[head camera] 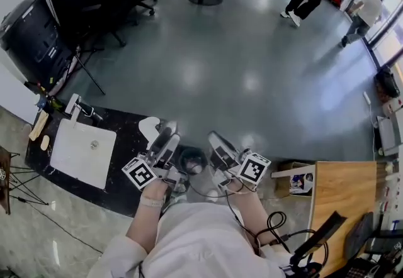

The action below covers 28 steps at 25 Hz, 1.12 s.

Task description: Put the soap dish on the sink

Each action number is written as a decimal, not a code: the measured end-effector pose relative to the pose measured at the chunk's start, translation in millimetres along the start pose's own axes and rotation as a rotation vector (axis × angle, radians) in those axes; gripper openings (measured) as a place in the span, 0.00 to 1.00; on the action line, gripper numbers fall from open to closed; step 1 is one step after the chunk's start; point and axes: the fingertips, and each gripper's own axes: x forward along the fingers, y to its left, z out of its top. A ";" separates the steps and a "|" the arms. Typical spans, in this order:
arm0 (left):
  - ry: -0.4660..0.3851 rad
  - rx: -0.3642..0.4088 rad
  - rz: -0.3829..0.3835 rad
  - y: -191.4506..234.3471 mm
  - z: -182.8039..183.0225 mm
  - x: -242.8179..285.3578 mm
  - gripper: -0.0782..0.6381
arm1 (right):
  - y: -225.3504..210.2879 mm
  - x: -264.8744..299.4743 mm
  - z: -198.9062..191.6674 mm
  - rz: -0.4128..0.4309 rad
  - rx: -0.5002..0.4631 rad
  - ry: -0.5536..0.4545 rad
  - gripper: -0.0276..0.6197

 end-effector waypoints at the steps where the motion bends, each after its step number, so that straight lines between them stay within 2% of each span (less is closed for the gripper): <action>1: 0.019 0.000 -0.012 -6.0 -7.6 6.5 0.58 | -1.3 -8.7 5.3 -0.004 -0.002 -0.018 0.14; 10: 0.169 -0.026 -0.104 -49.4 -72.0 55.5 0.58 | -11.3 -79.3 44.3 -0.035 0.000 -0.158 0.14; 17: 0.253 -0.071 -0.171 -74.3 -111.6 78.3 0.58 | -17.4 -121.9 65.6 -0.070 -0.005 -0.242 0.14; 24: 0.271 -0.100 -0.240 -91.5 -124.0 90.5 0.40 | -20.2 -135.3 78.9 -0.079 -0.009 -0.278 0.14; 28: 0.270 -0.105 -0.248 -89.6 -124.5 94.0 0.36 | -22.4 -131.9 79.9 -0.069 -0.006 -0.277 0.14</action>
